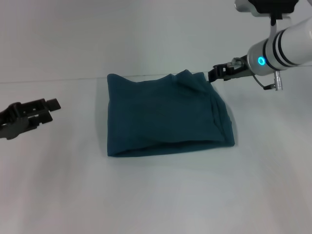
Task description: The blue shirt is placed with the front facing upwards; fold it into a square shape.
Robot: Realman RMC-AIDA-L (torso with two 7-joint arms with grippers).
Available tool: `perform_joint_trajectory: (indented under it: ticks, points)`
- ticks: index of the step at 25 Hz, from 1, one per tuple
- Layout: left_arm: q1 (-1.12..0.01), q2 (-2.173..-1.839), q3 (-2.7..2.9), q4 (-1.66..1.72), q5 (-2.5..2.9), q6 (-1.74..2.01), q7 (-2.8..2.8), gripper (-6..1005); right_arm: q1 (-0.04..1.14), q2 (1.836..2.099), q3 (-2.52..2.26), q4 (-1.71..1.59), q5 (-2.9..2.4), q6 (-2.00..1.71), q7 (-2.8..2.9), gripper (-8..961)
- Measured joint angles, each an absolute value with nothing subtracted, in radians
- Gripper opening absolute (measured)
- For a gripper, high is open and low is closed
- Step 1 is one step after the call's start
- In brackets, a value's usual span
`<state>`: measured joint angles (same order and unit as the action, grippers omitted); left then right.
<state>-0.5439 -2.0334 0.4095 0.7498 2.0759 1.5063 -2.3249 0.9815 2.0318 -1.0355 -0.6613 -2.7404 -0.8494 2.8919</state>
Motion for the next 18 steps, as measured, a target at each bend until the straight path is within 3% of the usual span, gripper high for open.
perform_joint_trajectory:
  ticks: [12, 18]
  points:
    - [-0.54, -2.034, 0.408, 0.749, 2.04, 1.497, -2.326, 603, 1.057, 2.084, -1.054, -0.506, -2.729, -0.764, 2.815, 432]
    - [-0.547, -2.042, 0.413, 0.749, 2.039, 1.489, -2.326, 604, 1.061, 2.085, -1.084, -0.443, -2.784, -0.619, 2.863, 433]
